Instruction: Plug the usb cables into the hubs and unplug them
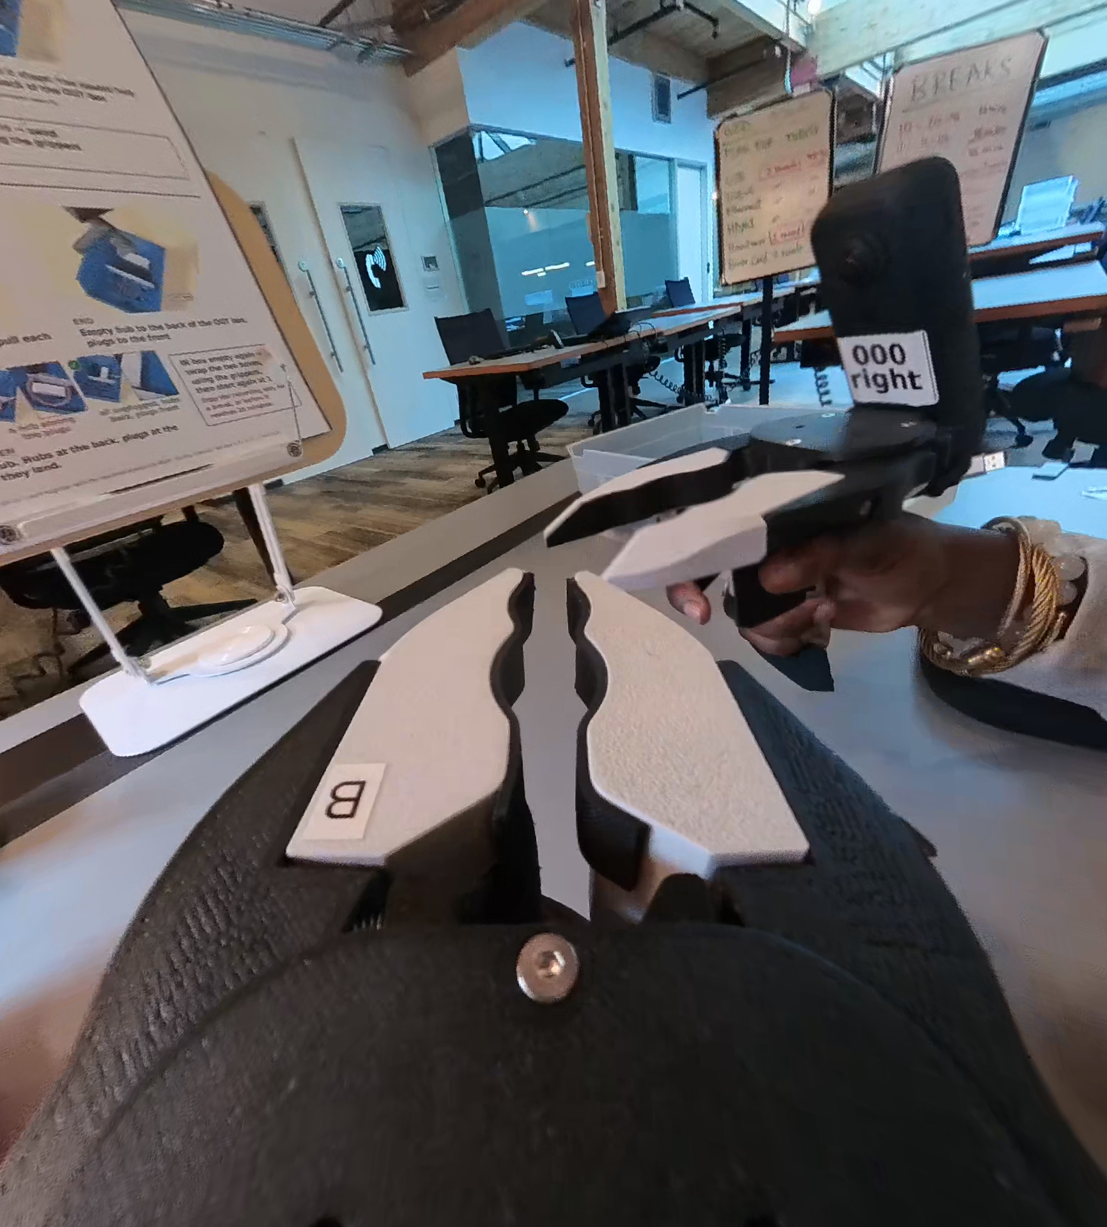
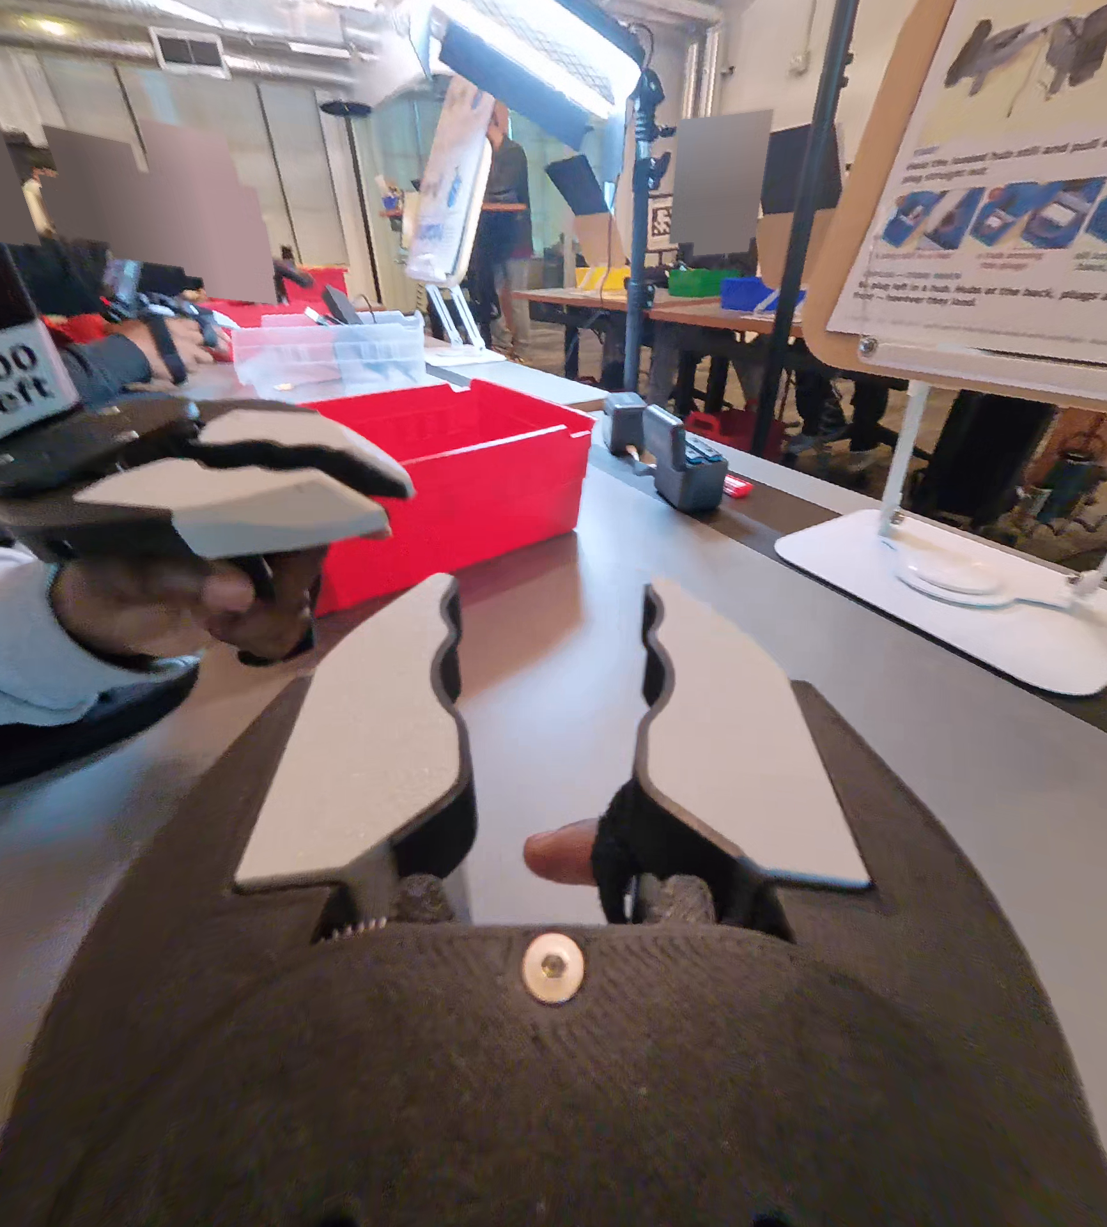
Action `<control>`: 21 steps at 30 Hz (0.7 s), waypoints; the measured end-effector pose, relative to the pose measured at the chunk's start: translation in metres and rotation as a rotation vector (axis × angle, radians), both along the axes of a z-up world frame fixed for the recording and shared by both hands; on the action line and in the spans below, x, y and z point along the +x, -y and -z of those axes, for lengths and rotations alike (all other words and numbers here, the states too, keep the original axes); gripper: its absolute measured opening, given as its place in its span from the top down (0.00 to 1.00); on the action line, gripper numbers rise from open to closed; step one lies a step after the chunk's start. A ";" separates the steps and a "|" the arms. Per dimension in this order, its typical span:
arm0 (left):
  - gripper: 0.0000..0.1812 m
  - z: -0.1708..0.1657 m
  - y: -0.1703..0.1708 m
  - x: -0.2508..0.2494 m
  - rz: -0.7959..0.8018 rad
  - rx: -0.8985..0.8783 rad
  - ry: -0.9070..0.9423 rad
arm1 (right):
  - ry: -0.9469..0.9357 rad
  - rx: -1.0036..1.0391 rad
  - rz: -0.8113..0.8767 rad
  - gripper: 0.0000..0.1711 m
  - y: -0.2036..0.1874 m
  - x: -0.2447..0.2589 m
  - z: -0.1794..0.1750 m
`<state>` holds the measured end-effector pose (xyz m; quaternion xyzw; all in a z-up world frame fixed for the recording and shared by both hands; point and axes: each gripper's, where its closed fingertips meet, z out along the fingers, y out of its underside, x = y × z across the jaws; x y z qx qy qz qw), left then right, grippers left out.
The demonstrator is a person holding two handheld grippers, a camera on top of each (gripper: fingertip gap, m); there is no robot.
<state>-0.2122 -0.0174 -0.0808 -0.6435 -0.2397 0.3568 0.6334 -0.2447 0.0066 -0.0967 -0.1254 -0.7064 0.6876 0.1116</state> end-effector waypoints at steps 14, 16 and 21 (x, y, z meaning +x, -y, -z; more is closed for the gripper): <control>0.81 -0.032 0.089 0.061 -0.154 -0.013 0.106 | 0.103 0.422 0.585 0.50 -0.203 -0.022 0.036; 0.78 -0.020 0.119 0.072 -0.239 -0.049 0.149 | 0.145 0.470 0.608 0.51 -0.214 -0.023 0.056; 0.70 0.037 0.161 0.092 -0.345 -0.097 0.350 | 0.093 0.646 0.687 0.72 -0.216 -0.043 0.080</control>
